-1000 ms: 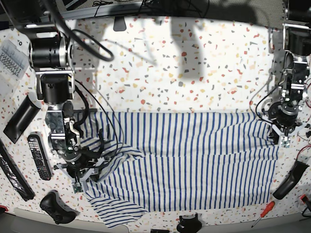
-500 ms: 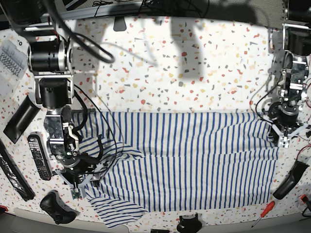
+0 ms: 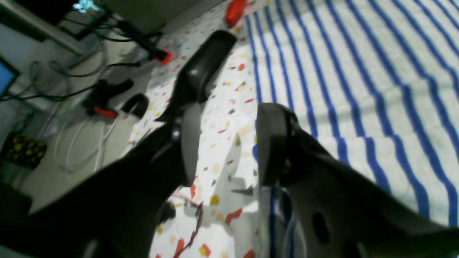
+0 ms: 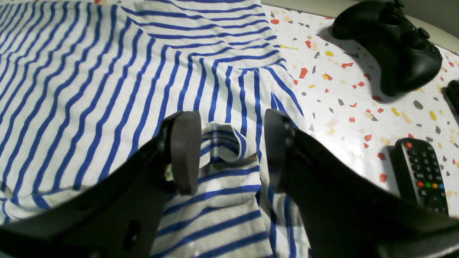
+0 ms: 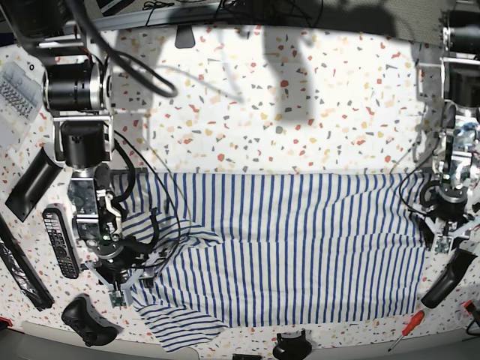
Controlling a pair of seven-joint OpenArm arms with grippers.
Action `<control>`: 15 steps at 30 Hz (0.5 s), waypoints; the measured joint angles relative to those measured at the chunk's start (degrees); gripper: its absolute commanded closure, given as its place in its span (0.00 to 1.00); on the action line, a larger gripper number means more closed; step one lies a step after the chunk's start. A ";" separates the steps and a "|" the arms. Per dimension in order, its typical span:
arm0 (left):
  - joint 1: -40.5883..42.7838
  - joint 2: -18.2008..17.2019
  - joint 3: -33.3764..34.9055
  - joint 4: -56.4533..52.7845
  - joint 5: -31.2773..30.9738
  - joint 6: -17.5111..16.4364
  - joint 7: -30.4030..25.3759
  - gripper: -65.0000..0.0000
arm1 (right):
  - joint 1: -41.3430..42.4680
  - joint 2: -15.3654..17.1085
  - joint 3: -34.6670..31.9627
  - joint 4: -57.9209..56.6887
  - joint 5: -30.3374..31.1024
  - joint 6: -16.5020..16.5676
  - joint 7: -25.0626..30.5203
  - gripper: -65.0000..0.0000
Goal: Layout the t-shirt on the table in an organized manner, then fold the t-shirt properly
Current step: 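Release the shirt and reposition both grippers on the folded edge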
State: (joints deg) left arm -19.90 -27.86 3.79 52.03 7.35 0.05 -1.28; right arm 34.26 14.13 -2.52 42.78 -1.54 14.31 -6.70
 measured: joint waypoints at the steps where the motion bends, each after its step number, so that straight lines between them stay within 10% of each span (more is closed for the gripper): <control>1: -0.50 -0.22 0.00 -0.28 -0.04 -1.44 0.22 0.64 | 0.00 0.02 0.00 0.00 0.02 0.00 -0.31 0.57; 15: -1.38 -0.74 0.00 13.42 -24.17 -7.15 27.12 0.64 | 0.15 1.11 0.02 0.35 1.57 2.54 -15.50 0.57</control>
State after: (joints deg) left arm -21.28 -28.60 3.79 65.45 -16.82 -7.09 25.85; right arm 34.41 15.25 -2.50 43.13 0.03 16.84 -22.20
